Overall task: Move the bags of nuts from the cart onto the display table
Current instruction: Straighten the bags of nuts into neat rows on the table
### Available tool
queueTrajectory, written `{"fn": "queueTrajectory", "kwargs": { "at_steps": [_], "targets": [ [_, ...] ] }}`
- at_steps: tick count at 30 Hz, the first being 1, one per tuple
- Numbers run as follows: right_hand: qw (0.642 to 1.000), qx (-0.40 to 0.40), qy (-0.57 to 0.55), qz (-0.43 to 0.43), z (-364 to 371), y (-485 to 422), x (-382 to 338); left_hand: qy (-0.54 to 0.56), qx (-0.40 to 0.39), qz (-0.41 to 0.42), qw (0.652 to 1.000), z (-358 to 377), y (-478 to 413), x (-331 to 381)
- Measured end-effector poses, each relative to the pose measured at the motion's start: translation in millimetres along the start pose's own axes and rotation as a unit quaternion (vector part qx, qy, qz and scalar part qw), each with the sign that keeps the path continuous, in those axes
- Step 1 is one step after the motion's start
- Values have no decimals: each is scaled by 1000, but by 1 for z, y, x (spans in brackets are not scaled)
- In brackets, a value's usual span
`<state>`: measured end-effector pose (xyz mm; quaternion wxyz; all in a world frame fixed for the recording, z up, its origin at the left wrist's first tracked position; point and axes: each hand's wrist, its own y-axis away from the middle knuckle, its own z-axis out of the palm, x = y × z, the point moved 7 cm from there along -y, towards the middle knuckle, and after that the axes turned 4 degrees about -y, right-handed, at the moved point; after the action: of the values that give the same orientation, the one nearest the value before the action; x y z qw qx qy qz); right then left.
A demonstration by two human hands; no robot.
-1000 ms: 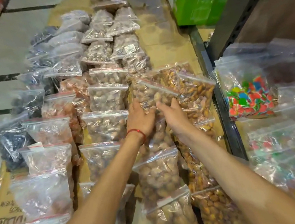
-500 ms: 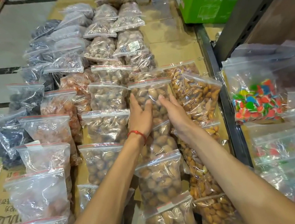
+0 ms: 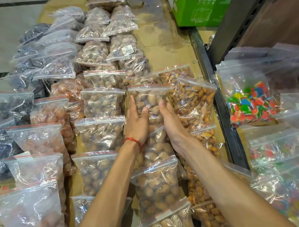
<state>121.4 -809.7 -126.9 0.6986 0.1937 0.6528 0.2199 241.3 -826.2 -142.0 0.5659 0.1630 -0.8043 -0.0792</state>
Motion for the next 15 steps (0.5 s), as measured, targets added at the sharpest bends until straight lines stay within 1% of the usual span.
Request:
{"fn": "queueTrajectory", "kwargs": {
  "at_steps": [4, 6, 8, 11, 13, 15],
  "targets": [
    [999, -30, 20, -2, 1, 5, -2, -21, 3, -12, 1000, -5, 1, 2],
    [1000, -18, 9, -8, -13, 10, -3, -48, -7, -14, 999, -6, 8, 7],
    [1000, -18, 4, -23, -30, 25, -2, -89, -3, 7, 996, -9, 22, 14],
    [999, -17, 17, -30, -42, 54, 3, -130, 31, 57, 989, -19, 58, 19],
    [998, -19, 40, -34, -47, 72, 14, -128, 43, 81, 988, -20, 89, 19],
    [995, -20, 93, -36, -44, 88, 22, -110, 42, 101, 988, -21, 116, 15]
  ]
}}
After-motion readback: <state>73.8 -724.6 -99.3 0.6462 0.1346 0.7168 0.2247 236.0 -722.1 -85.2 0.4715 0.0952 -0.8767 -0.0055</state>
